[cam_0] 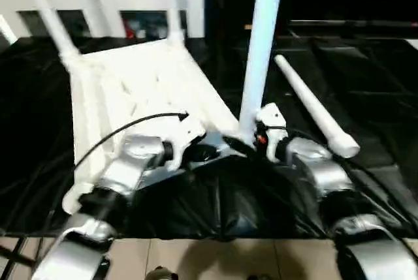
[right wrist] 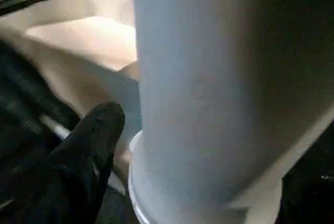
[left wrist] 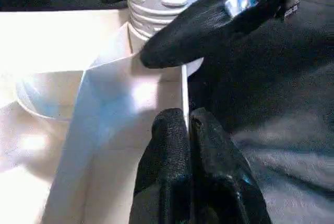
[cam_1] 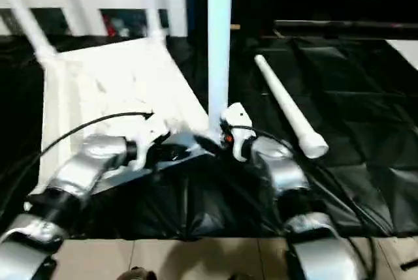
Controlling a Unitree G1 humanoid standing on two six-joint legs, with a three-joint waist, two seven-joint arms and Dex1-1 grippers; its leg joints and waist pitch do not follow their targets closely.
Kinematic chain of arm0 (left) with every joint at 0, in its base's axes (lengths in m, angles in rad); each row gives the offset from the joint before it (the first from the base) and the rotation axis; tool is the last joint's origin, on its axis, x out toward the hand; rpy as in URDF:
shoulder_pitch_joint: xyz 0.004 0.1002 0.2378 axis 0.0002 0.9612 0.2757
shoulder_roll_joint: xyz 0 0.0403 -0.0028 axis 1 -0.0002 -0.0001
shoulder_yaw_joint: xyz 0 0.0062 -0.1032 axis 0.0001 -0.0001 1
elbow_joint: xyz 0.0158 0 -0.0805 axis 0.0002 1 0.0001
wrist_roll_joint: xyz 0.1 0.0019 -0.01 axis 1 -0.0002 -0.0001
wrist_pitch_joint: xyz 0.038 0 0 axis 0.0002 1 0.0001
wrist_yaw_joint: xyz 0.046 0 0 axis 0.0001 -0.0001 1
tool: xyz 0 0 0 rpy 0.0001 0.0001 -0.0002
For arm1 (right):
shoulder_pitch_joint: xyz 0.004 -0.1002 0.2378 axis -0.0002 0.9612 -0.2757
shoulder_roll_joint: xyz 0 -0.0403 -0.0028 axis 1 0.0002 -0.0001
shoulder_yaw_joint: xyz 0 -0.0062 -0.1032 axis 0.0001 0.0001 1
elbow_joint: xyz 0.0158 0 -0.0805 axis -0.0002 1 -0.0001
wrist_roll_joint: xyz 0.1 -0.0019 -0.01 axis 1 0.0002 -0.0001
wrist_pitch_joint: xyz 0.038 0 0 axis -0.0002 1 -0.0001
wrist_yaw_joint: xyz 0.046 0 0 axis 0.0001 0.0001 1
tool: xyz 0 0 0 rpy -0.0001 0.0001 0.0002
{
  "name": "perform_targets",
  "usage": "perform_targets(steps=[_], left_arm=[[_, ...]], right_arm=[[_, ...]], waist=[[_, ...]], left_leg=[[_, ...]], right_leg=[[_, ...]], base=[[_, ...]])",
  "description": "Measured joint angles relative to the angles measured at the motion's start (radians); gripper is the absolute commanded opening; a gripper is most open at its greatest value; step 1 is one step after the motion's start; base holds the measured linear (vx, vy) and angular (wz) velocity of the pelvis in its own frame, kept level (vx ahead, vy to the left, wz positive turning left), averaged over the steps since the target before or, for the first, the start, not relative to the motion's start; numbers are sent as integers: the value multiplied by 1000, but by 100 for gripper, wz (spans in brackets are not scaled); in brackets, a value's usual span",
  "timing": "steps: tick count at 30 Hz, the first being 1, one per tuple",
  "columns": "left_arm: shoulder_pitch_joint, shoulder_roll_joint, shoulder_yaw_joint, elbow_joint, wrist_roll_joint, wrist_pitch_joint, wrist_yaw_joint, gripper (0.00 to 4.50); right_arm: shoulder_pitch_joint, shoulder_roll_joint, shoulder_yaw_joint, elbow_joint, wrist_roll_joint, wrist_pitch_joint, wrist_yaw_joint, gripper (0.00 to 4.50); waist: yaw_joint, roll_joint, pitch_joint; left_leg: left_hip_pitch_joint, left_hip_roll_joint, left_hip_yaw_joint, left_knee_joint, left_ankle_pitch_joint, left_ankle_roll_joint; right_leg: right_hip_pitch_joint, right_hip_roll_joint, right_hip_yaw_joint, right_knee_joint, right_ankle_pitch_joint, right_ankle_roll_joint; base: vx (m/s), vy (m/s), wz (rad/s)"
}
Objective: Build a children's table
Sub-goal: Rotate leg to tighten
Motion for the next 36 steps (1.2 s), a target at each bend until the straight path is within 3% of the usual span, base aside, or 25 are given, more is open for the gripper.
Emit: perform_targets(steps=[5, 12, 13, 16, 17, 22, 30, 36], left_arm=[[29, 42, -8, -43, -26, -5, -96, 0], [56, 88, -22, -97, -48, 5, -192, 0], [58, 92, -26, -104, -54, 8, -200, 0], [61, 100, -29, -112, -63, 16, -222, 0], [64, 102, -31, -118, -64, 19, -225, 0], [72, 105, -34, -132, -65, 26, -228, 0], [76, 83, -35, -126, -55, 34, -185, 0], [26, -12, -16, -31, 6, 44, 24, 0]], right_arm=[[35, -63, 33, -95, 31, 14, 164, 386], [80, -133, 70, -188, 61, 66, 322, 386], [84, -138, 80, -200, 61, 71, 338, 360], [86, -145, 89, -216, 61, 79, 351, 352], [87, -146, 90, -225, 62, 86, 358, 313], [92, -156, 94, -235, 64, 99, 370, 290], [123, -134, 74, -255, 70, 132, 322, 273], [79, -17, -8, -110, 37, 110, 13, 272]], waist=[[18, 0, 0], [29, 0, 0], [29, 0, 0], [29, 0, 0], [29, 0, 0], [28, -1, 0], [28, -1, 0], [1, -4, -2]], left_leg=[[-1, 1, 0, 0, 0, 0], [-2, 1, 0, 1, 0, 0], [-2, 1, 0, 1, 0, 0], [-2, 1, 0, 1, 0, 0], [-2, 1, 0, 1, 0, 0], [-2, 0, 0, 1, 0, 0], [-2, 0, 0, 1, 0, 0], [2, -1, 0, 1, 0, 0]], right_leg=[[0, 0, 0, 0, -1, 1], [1, -1, 1, 0, -2, 2], [1, -1, 1, 0, -2, 2], [1, -1, 1, 1, -2, 3], [1, -1, 1, 1, -4, 6], [1, -1, 1, 1, -4, 7], [1, -1, 2, 1, -4, 6], [2, -1, 1, 0, -5, 8]], base=[[0, 0, 0], [0, 0, 0], [0, 0, 0], [0, 0, 0], [0, 0, 0], [0, 0, 0], [0, 0, 0], [0, 0, 0]])
